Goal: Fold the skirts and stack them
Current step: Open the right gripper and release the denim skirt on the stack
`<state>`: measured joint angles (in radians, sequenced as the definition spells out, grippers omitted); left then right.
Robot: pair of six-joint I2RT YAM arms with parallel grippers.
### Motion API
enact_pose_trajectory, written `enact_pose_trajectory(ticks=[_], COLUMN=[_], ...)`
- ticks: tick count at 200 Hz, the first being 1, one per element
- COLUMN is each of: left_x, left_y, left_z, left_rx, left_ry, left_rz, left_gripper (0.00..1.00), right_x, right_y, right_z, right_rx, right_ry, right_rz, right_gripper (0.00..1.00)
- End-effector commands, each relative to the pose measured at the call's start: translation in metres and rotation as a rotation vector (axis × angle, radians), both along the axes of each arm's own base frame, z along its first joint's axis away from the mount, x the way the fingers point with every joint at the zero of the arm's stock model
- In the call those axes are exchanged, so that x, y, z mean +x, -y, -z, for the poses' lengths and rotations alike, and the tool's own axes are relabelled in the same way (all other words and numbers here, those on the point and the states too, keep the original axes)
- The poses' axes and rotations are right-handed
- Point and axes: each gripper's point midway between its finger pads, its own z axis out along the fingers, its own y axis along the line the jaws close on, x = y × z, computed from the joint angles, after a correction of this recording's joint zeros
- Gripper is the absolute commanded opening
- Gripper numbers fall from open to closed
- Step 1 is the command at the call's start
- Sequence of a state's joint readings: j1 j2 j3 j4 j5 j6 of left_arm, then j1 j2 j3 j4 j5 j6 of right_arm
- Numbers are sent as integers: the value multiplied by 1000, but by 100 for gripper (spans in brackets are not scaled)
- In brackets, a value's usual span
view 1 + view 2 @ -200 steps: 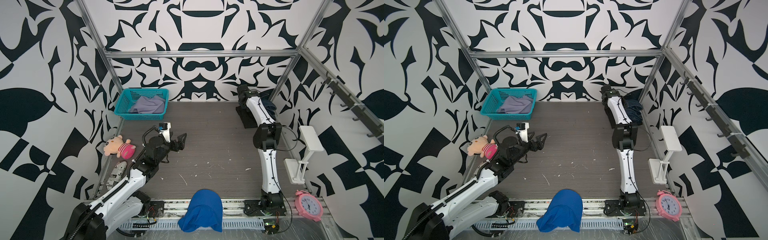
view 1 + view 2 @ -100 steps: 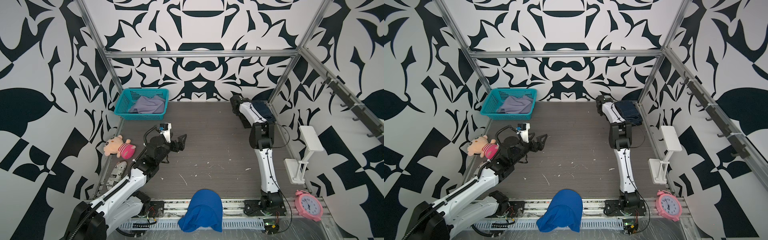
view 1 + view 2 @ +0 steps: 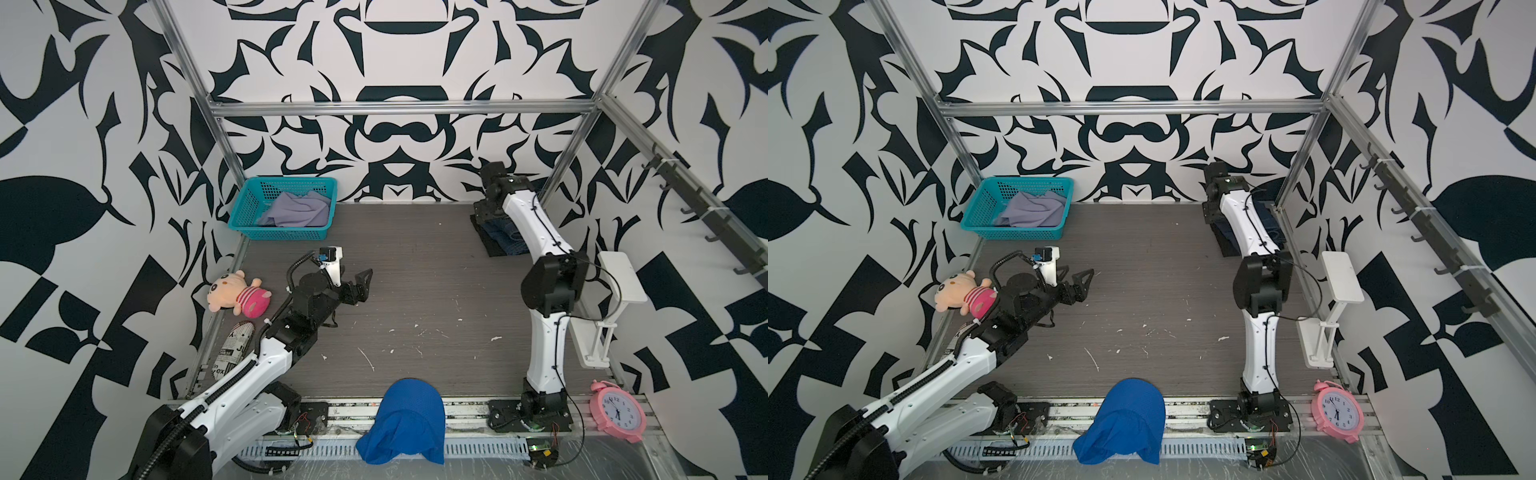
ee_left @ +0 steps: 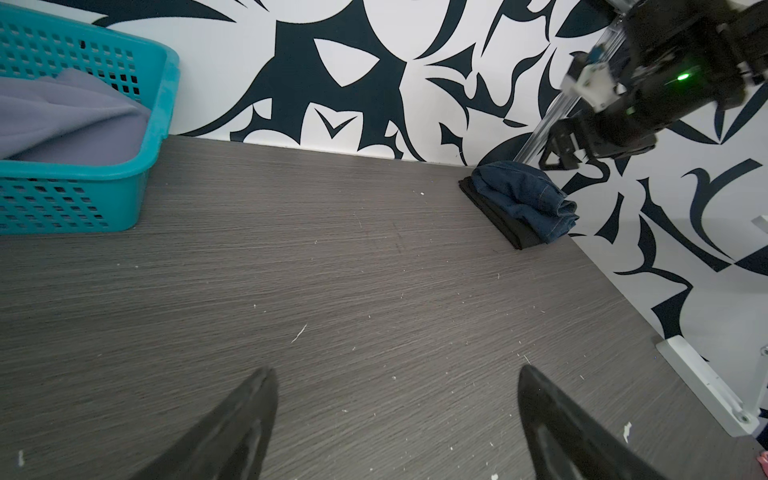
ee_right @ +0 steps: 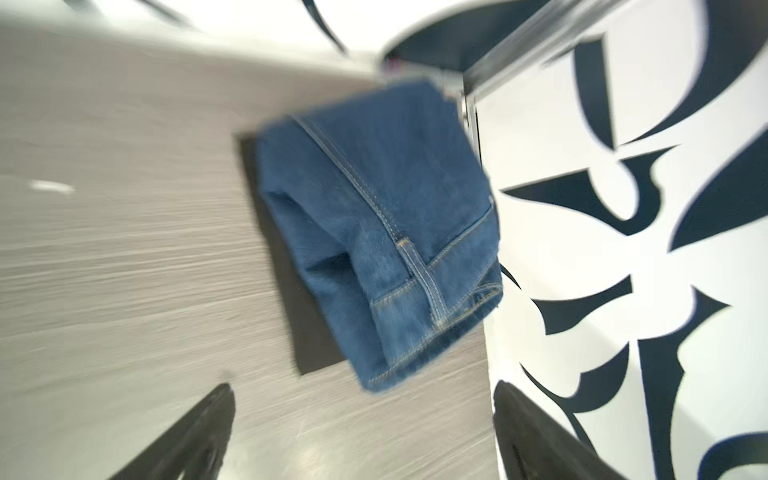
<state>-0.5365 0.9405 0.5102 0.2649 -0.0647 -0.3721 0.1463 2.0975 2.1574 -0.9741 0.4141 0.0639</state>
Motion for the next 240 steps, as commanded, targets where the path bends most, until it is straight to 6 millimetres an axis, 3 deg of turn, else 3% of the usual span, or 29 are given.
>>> enact_pose_trajectory(ticks=[1, 10, 18, 24, 38, 64, 106, 159, 205, 240], left_x=[0, 0, -1, -1, -2, -5, -6, -1, 3, 5], left_y=[-5, -5, -5, -5, -6, -8, -8, -6, -4, -3], left_z=[-7, -6, -5, -5, -3, 0, 2, 6, 8, 7], left_rx=[-11, -13, -15, -19, -25, -36, -44, -40, -33, -29], left_ry=[31, 30, 28, 29, 24, 25, 12, 5, 1, 2], left_rz=[-18, -20, -20, -19, -23, -27, -26, -31, -31, -32], left_gripper=[93, 93, 93, 93, 93, 93, 92, 92, 92, 92], right_x=[-5, -3, 0, 2, 5, 21, 34, 29, 19, 32], right_y=[-22, -25, -17, -8, 13, 47, 89, 94, 108, 122], right_z=[-47, -53, -59, -60, -50, -7, 55, 127, 166, 188], right_rx=[216, 347, 473, 569, 669, 730, 666, 655, 648, 660], right_ry=[199, 284, 370, 407, 425, 419, 331, 208, 193, 215], right_rz=[-72, -107, -101, -78, -41, 35, 149, 215, 394, 525], right_gripper=[81, 60, 19, 0, 0, 0, 0, 0, 0, 0])
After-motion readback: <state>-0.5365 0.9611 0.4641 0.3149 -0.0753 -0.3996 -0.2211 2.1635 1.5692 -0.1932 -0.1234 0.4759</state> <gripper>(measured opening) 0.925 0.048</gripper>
